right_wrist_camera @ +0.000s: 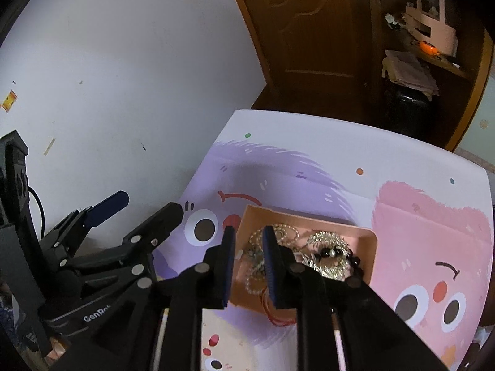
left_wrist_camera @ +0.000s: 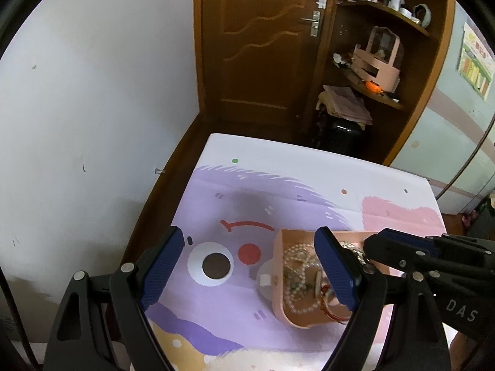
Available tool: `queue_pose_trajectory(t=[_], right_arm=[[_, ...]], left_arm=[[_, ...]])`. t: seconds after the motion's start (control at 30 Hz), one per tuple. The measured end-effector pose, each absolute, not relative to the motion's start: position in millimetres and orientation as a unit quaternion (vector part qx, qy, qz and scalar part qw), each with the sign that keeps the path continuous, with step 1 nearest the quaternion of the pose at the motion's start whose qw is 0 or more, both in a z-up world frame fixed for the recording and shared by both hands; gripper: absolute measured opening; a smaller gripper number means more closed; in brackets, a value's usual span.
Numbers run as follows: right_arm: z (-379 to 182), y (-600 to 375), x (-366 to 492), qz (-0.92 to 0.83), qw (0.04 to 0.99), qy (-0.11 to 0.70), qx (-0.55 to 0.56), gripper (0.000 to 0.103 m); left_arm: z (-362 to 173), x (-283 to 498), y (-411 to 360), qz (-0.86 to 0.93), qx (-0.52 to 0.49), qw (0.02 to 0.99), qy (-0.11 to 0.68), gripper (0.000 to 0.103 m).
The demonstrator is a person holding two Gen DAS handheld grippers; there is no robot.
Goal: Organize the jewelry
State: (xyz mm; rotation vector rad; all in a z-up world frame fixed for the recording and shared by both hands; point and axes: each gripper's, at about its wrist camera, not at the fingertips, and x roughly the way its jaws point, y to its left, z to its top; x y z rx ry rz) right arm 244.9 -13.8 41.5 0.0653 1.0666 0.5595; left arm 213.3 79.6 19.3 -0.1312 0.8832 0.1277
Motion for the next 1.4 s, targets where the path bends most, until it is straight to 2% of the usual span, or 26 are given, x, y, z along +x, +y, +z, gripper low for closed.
queue_pose_trajectory(t=[0.47, 0.73, 0.97, 1.4], right_arm=[[48.2, -64.6, 174.3, 0.227, 0.843, 0.486, 0.025, 0.019], [33.8, -102.1, 125.8, 0.185, 0.853, 0.485, 0.046, 0.029], [15.5, -126.7, 78.0, 0.136, 0.864, 0.479, 0.078, 0.045], [7.6, -148.2, 26.4, 0.086, 0.880, 0.458, 0.091, 0.046]], left_arm=[[23.0, 152.5, 26.2, 0.008, -0.041, 0.896, 0.442, 0.086], [6.4, 112.2, -8.5, -0.021, -0.033, 0.887, 0.460, 0.090], [-14.1, 83.8, -25.4, -0.027, -0.036, 0.872, 0.488, 0.091], [-12.7, 43.1, -48.7, -0.017, -0.001, 0.884, 0.467, 0.091]])
